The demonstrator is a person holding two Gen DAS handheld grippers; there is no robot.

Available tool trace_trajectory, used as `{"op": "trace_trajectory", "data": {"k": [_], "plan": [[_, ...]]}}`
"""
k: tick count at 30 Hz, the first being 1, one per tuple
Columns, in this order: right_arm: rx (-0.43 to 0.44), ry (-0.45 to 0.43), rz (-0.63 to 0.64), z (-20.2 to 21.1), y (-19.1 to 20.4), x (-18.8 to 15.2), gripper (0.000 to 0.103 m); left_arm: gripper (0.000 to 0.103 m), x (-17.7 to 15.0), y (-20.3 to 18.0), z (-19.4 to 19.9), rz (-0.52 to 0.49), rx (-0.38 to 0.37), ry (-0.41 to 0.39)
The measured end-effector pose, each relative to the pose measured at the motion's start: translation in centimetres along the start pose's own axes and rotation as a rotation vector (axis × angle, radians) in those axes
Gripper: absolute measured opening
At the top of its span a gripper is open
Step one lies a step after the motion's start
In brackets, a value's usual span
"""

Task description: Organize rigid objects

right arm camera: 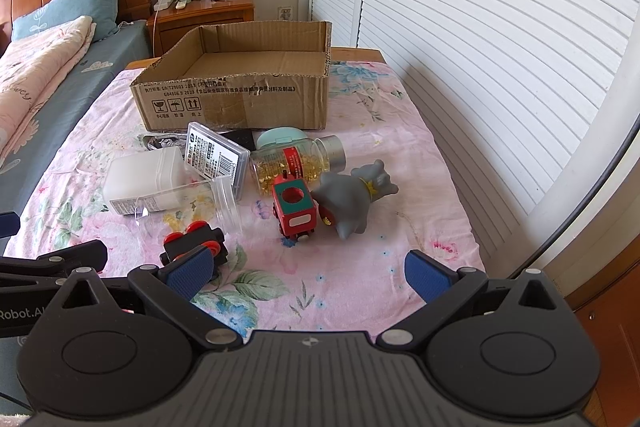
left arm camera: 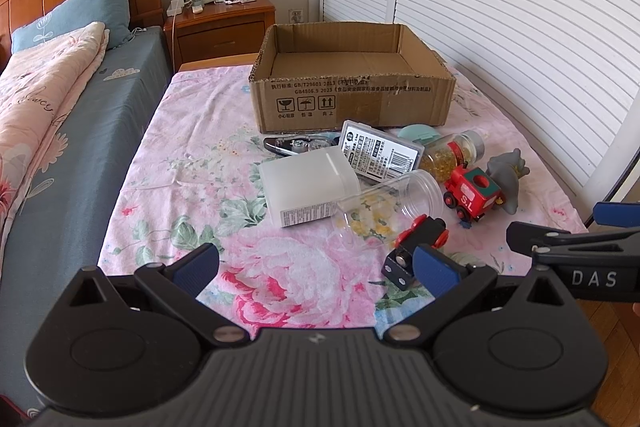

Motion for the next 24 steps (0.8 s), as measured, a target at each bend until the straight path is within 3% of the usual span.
{"op": "trace_trajectory", "data": {"k": [16,24], "plan": [[0.026,0.005,0.004,-1.1,-0.3,0.8,0.103,0.102,0.7,0.3,-1.0,-0.005,-0.022,0.016],[0.113,-0.081,0.027,-1.8,-1.5,1.2,0.103,0.102,1.8,0.9,-2.0,-0.014,-0.025,-0.033]]}}
Point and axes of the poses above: each gripper's, at about its wrist camera, not at the fingertips, and z roughly against the way its jaws point, y to its left, x to its top, the point moved 3 cm from there along -z, roughly the way its jaws point, and after that the axes turned 2 degrees about y, right-handed, at the moved point
